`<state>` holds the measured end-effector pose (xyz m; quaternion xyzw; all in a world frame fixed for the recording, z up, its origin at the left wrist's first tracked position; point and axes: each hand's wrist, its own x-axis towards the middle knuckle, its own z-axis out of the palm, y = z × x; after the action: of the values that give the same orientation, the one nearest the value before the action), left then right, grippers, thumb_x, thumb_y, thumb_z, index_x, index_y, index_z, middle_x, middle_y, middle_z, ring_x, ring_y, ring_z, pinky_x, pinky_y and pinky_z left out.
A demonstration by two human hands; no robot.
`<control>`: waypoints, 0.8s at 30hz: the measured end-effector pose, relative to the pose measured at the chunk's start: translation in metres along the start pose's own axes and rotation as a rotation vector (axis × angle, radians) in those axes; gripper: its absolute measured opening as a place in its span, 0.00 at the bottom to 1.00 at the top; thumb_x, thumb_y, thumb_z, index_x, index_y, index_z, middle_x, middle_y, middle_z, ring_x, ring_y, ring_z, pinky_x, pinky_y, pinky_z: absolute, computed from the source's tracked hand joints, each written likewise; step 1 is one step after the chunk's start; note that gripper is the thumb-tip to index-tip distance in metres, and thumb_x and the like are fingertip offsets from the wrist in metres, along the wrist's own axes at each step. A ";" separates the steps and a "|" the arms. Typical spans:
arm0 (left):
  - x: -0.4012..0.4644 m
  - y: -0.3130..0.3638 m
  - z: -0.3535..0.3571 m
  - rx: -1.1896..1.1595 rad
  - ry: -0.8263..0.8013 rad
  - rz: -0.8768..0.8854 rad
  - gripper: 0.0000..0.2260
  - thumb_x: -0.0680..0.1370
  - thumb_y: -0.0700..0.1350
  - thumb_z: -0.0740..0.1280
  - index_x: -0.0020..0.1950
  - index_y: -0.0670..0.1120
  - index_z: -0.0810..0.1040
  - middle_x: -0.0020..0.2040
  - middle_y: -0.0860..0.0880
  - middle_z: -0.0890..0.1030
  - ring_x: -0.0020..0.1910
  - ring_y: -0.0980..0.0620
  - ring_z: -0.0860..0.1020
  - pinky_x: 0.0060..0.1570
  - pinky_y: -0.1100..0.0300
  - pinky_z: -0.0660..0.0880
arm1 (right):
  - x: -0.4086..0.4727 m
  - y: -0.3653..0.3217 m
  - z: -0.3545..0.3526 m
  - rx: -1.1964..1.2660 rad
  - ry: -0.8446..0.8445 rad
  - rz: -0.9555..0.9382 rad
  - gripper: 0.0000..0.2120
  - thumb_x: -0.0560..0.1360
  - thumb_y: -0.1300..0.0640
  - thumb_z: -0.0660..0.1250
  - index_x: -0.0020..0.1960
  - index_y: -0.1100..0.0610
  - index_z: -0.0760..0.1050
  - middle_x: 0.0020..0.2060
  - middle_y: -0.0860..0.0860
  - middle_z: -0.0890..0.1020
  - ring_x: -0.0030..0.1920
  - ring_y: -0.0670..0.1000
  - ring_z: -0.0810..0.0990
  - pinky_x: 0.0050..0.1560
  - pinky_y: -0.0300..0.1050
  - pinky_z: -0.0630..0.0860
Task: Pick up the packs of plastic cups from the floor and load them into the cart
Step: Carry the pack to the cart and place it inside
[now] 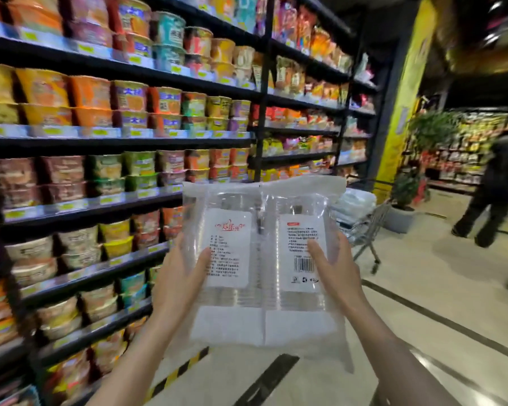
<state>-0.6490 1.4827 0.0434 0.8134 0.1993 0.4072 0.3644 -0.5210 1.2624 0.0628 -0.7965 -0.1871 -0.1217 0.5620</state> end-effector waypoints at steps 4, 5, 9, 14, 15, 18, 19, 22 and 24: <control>0.044 0.000 0.081 -0.045 -0.059 -0.009 0.41 0.65 0.71 0.55 0.71 0.47 0.64 0.68 0.47 0.72 0.66 0.46 0.71 0.64 0.50 0.68 | 0.063 0.050 -0.016 -0.025 0.025 0.021 0.34 0.73 0.40 0.63 0.74 0.49 0.56 0.65 0.47 0.71 0.65 0.52 0.71 0.62 0.47 0.69; 0.057 -0.002 0.101 -0.055 -0.073 -0.006 0.42 0.65 0.72 0.55 0.71 0.47 0.63 0.68 0.46 0.72 0.66 0.46 0.71 0.65 0.48 0.68 | 0.080 0.064 -0.015 -0.033 0.035 0.033 0.35 0.73 0.38 0.63 0.74 0.48 0.55 0.67 0.48 0.70 0.66 0.53 0.71 0.64 0.50 0.69; 0.117 -0.012 0.179 -0.079 -0.096 -0.005 0.33 0.69 0.65 0.60 0.69 0.49 0.65 0.66 0.46 0.74 0.64 0.45 0.73 0.60 0.51 0.69 | 0.155 0.114 -0.001 0.012 0.094 0.155 0.39 0.68 0.32 0.64 0.72 0.46 0.53 0.66 0.54 0.73 0.61 0.59 0.76 0.61 0.59 0.73; 0.210 -0.022 0.287 -0.120 -0.121 -0.013 0.31 0.71 0.62 0.64 0.69 0.48 0.66 0.66 0.45 0.75 0.63 0.43 0.73 0.58 0.51 0.69 | 0.273 0.173 0.014 0.002 0.165 0.233 0.34 0.70 0.37 0.66 0.69 0.51 0.58 0.60 0.53 0.76 0.59 0.59 0.77 0.59 0.54 0.74; 0.230 -0.024 0.311 -0.126 -0.135 -0.013 0.28 0.73 0.59 0.65 0.69 0.49 0.66 0.66 0.45 0.75 0.63 0.43 0.73 0.58 0.51 0.69 | 0.297 0.184 0.014 -0.011 0.174 0.238 0.32 0.72 0.39 0.66 0.68 0.53 0.59 0.58 0.50 0.75 0.59 0.58 0.77 0.58 0.49 0.73; 0.284 -0.025 0.378 -0.135 -0.190 -0.026 0.30 0.70 0.63 0.63 0.69 0.51 0.65 0.66 0.47 0.74 0.63 0.43 0.73 0.60 0.48 0.70 | 0.365 0.214 0.011 -0.081 0.194 0.242 0.28 0.74 0.42 0.64 0.67 0.55 0.62 0.54 0.47 0.73 0.57 0.57 0.77 0.49 0.44 0.68; 0.301 -0.025 0.399 -0.136 -0.214 -0.033 0.33 0.68 0.65 0.61 0.70 0.52 0.64 0.66 0.48 0.74 0.63 0.44 0.73 0.60 0.47 0.70 | 0.385 0.226 0.010 -0.077 0.209 0.259 0.29 0.73 0.41 0.65 0.67 0.54 0.61 0.56 0.49 0.76 0.57 0.57 0.77 0.50 0.46 0.70; 0.346 -0.030 0.461 -0.114 -0.262 -0.042 0.34 0.69 0.67 0.60 0.71 0.53 0.63 0.67 0.49 0.73 0.64 0.44 0.72 0.60 0.46 0.71 | 0.443 0.263 0.013 -0.083 0.255 0.298 0.31 0.72 0.39 0.65 0.67 0.53 0.59 0.59 0.53 0.78 0.58 0.58 0.77 0.56 0.53 0.73; 0.373 -0.036 0.501 -0.130 -0.278 -0.042 0.35 0.67 0.69 0.59 0.70 0.54 0.63 0.67 0.50 0.73 0.64 0.45 0.73 0.60 0.45 0.71 | 0.481 0.288 0.017 -0.074 0.272 0.322 0.31 0.72 0.39 0.65 0.68 0.53 0.59 0.59 0.54 0.78 0.58 0.59 0.77 0.54 0.50 0.72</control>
<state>-0.0257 1.5222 0.0073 0.8323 0.1372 0.2948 0.4489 0.0366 1.2699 0.0069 -0.8124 0.0245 -0.1434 0.5646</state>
